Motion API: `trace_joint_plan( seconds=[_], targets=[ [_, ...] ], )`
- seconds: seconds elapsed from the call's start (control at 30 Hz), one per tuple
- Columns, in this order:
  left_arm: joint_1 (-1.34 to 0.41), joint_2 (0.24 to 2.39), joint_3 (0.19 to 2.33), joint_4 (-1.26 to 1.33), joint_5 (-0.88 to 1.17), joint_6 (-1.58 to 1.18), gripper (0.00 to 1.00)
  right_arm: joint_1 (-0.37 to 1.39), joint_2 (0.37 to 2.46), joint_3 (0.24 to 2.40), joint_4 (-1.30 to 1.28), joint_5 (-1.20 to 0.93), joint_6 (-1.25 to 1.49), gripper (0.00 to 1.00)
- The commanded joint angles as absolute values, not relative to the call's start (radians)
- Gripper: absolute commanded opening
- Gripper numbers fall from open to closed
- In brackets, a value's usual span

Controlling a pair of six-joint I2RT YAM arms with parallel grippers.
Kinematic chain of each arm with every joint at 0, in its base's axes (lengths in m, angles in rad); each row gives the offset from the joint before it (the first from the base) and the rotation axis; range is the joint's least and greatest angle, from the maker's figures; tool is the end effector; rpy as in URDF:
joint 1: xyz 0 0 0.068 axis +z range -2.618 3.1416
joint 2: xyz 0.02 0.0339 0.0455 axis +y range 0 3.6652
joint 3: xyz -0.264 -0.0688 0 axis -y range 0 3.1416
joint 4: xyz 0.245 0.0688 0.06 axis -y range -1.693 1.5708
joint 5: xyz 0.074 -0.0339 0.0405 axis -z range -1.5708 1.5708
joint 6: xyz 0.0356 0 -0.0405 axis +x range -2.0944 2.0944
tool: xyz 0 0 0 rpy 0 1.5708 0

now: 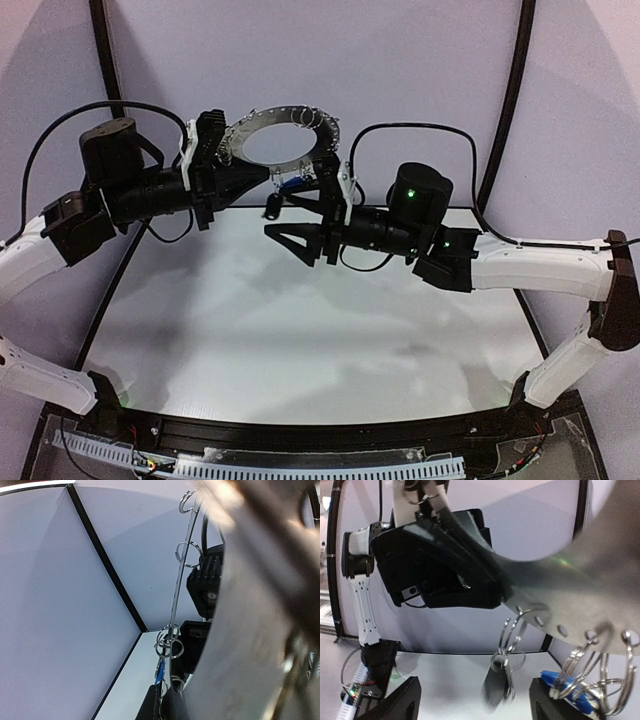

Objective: Remove the keys from the keyring

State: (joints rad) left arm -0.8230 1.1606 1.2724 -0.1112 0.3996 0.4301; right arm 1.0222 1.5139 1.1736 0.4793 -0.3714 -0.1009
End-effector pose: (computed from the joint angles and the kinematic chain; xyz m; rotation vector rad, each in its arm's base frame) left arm 0.1655 -0.1988 0.4426 1.1801 1.0869 -0.6194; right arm 0.1778 0.3157 0.3667 -1.0651 1.0891 1.0115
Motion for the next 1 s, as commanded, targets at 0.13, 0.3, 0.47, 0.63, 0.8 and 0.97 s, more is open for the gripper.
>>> trace_joint_plan(
  seconds=[0.13, 0.3, 0.47, 0.63, 0.8, 0.97],
  targets=[
    [-0.827, 1.123, 1.253, -0.057, 0.435, 0.408, 0.01, 1.028, 1.530, 1.201, 0.525, -0.381, -0.068, 0.71],
    [-0.827, 1.126, 1.248, -0.032, 0.372, 0.396, 0.01, 1.029, 1.520, 1.193, 0.529, -0.336, -0.070, 0.75],
    [-0.827, 1.138, 1.236, 0.023, 0.251, 0.367, 0.01, 1.029, 1.513, 1.178, 0.508, -0.246, -0.092, 0.76],
    [-0.827, 1.153, 1.249, 0.027, 0.213, 0.371, 0.01, 1.028, 1.520, 1.180, 0.508, -0.160, -0.138, 0.76],
    [-0.827, 1.170, 1.264, 0.034, 0.195, 0.365, 0.01, 1.028, 1.528, 1.197, 0.516, -0.174, -0.150, 0.76],
    [-0.827, 1.181, 1.263, 0.062, 0.137, 0.353, 0.01, 1.028, 1.523, 1.175, 0.555, -0.139, -0.167, 0.77]
  ],
)
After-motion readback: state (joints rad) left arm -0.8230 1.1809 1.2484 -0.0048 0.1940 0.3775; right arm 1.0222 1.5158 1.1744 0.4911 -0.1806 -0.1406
